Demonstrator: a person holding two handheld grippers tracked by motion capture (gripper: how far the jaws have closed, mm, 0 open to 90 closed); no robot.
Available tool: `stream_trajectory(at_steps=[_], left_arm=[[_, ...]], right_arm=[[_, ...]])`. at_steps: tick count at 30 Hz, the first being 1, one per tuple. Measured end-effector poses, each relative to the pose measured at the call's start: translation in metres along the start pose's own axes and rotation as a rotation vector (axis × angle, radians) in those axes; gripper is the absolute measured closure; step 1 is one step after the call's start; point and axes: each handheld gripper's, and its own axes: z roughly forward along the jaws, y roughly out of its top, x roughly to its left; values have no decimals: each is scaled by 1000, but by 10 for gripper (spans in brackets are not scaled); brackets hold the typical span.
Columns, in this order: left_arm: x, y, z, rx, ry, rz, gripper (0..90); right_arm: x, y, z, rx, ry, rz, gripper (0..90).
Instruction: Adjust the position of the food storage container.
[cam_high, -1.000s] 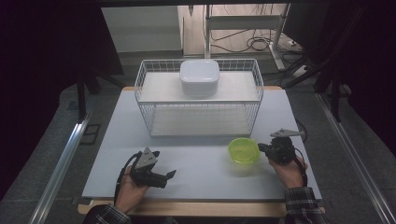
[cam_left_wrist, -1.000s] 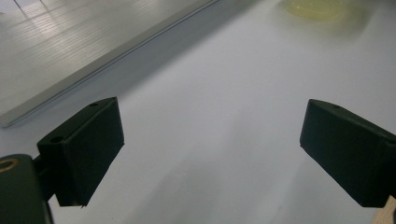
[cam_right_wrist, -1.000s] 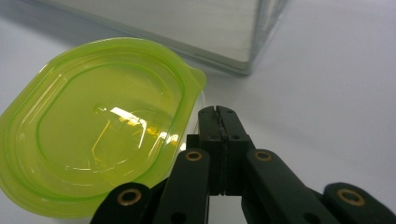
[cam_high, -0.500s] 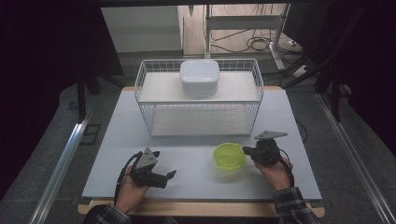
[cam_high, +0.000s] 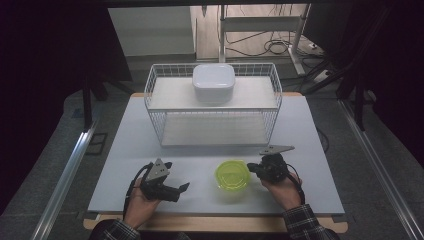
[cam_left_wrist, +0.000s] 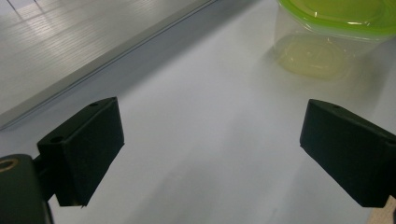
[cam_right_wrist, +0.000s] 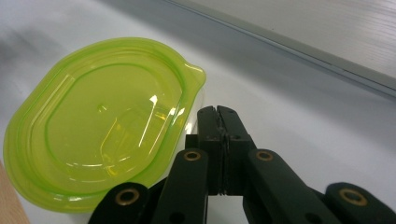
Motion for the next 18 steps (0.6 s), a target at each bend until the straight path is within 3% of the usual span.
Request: stream_trajectory(at_steps=[10,18], left_arm=[[0,0,0,1,3,-2,60],[1,0,-1,0,5,-1,60]], right_arm=[[6,-9,-6,22,25,-4,878],[13,-13,1,59,53,-17,881]])
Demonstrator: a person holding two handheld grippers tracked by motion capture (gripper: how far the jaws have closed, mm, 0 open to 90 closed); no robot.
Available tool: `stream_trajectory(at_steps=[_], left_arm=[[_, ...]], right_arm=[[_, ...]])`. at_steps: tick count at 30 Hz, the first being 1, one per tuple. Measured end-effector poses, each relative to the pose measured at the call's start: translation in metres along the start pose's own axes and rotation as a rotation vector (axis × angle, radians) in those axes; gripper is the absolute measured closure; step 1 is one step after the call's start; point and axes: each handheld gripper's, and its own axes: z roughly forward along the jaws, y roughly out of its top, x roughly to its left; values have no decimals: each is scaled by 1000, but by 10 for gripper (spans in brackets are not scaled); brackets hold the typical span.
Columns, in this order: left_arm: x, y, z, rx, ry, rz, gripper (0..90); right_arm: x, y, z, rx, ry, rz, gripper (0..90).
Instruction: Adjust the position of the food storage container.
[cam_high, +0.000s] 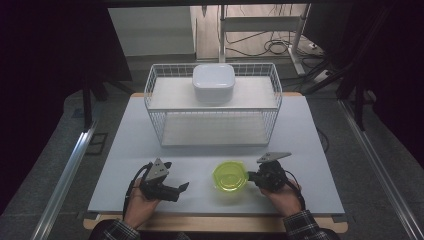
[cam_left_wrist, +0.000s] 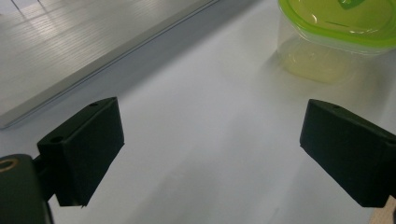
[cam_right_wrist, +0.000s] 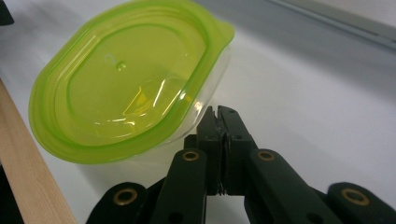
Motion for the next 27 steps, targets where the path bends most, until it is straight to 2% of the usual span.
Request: stream_trajectory(at_steps=[10,16,19,22,25,27], left_arm=[[0,0,0,1,3,1,60],[1,0,-1,1,4,-3,60],[1,-1,-2,5,5,-3,60],[1,-2,-5,6,8,-8,60],[2,-2,-8,4,12,-14,60],[3,-2,-9,5,11,-17,59]], right_arm=[[0,-6,12,32,59,32,887],[6,-2,22,39,76,13,887],[7,0,24,42,62,-6,884],[4,-1,19,32,16,-20,862],[-1,-2,7,4,-29,-25,813],[-4,-4,-1,-16,-68,-33,750]])
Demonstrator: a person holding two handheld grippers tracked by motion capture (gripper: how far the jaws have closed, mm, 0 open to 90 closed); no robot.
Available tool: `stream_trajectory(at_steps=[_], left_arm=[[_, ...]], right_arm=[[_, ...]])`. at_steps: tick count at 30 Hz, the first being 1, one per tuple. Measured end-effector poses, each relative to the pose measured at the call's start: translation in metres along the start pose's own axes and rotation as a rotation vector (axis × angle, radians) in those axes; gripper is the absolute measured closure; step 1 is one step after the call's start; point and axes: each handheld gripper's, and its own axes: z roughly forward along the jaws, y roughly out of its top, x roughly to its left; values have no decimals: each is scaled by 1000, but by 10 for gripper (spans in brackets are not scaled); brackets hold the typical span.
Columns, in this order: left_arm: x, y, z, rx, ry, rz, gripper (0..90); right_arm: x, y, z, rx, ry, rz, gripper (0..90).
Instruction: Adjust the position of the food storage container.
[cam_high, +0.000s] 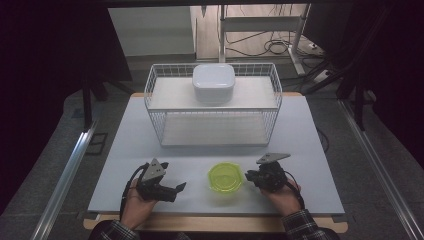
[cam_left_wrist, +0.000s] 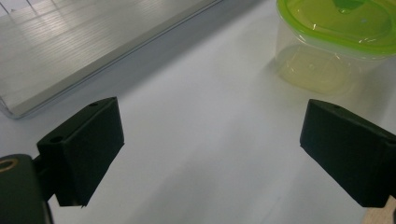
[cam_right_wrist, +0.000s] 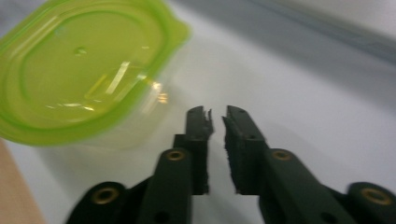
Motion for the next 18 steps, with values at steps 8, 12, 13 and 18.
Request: stream_trajectory(at_steps=[8,12,13,18], left_arm=[[-6,-3,-3,27,17,29,53],[-8,-5,-5,29,16,29,53],[-8,-6,-4,30,15,29,53],[-9,-5,-3,38,16,38,53]], right_arm=[[-8,-8,-19,-80,-52,3,347],[-9,-13,-23,-98,-45,20,282],[-9,-14,-24,-104,-43,20,271],[-7,-13,-26,-126,-31,11,226]])
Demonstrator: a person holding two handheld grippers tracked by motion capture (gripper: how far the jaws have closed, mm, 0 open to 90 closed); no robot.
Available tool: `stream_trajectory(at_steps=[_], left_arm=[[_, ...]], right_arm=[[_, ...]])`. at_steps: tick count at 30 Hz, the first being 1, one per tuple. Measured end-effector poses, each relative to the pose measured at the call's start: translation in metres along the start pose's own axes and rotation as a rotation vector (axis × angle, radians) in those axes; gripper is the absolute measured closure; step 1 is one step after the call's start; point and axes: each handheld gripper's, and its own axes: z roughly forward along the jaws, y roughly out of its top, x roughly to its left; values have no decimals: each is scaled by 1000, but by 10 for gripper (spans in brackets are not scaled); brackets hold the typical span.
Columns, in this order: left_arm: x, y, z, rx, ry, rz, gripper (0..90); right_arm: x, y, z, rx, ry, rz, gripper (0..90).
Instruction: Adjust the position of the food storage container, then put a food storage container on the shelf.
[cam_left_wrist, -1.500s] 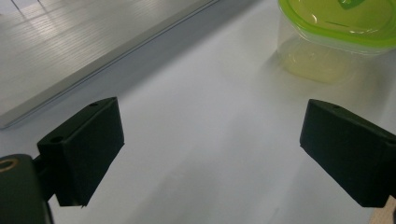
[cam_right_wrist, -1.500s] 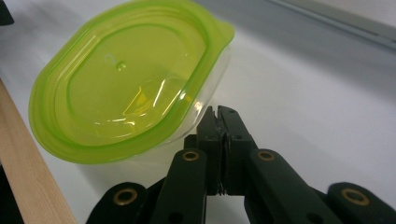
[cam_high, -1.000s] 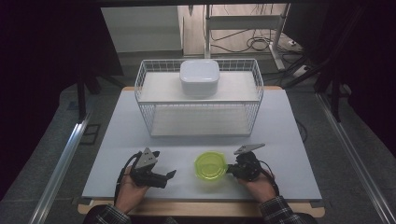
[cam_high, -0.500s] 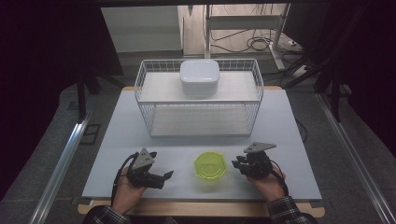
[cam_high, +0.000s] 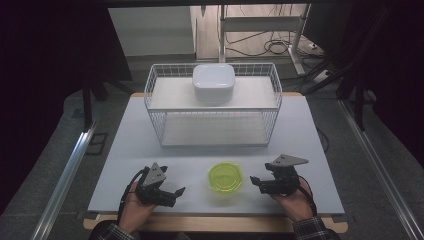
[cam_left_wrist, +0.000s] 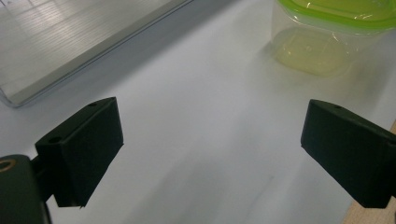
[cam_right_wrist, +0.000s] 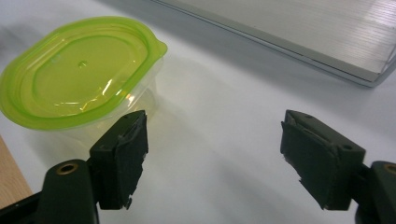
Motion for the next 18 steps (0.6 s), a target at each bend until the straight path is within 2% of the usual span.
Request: stream_trajectory(at_steps=[4,7,9,11,14,18], left_arm=[[0,0,0,2,-2,0,54],[1,0,0,-3,-2,-5,55],[1,0,0,2,-3,1,55],[0,0,1,3,-2,4,55],[0,0,1,1,-3,3,55],[-1,0,1,3,-3,4,55]], right_arm=[[2,2,0,-5,2,14,148],[5,6,-2,9,10,68,157],[8,8,-4,1,2,61,157],[11,10,-5,0,15,65,158],[12,13,-3,3,40,75,201],[12,16,-2,-12,86,100,302]])
